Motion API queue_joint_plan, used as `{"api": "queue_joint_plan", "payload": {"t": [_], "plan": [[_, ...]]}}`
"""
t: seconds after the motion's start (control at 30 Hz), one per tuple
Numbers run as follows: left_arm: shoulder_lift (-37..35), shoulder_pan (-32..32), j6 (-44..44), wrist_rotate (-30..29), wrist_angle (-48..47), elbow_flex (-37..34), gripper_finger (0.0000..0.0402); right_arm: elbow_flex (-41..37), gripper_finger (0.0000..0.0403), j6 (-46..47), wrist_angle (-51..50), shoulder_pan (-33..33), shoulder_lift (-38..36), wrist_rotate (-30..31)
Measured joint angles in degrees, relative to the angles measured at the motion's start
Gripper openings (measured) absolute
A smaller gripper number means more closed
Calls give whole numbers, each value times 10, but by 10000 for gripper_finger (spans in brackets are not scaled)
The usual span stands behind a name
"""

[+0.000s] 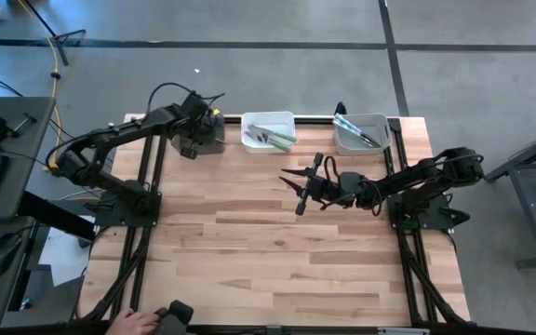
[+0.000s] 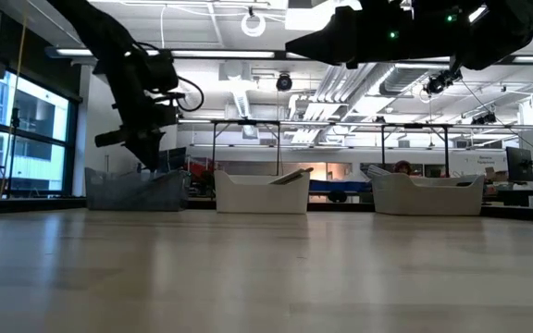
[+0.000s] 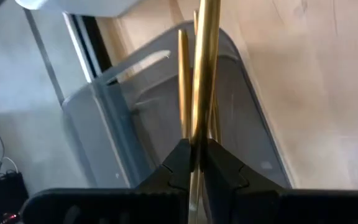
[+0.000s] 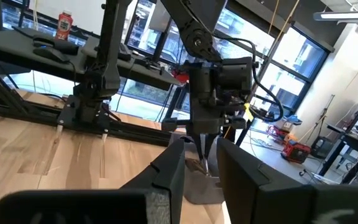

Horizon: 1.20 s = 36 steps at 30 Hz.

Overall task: Sort silverware by color (type)
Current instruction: Put the gold knife into the black bin, then return to Home Position

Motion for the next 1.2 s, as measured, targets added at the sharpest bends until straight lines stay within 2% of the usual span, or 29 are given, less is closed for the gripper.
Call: {"api": "queue_joint_plan", "payload": {"t": [0.33,0.8,1.0,1.2], "plan": [[41,0,4,-22,9,0,21,0,78,0,0,0,0,-2],[31,-8,-15,-51,10,0,94,0,78,0,0,0,0,-2],[-26,-31,-54,-67,9,0,101,0,78,-9,-4,0,0,-2],[-118,-99,-157,-12,-24,0,70,0,70,-28,-47,-6,0,-11]]}}
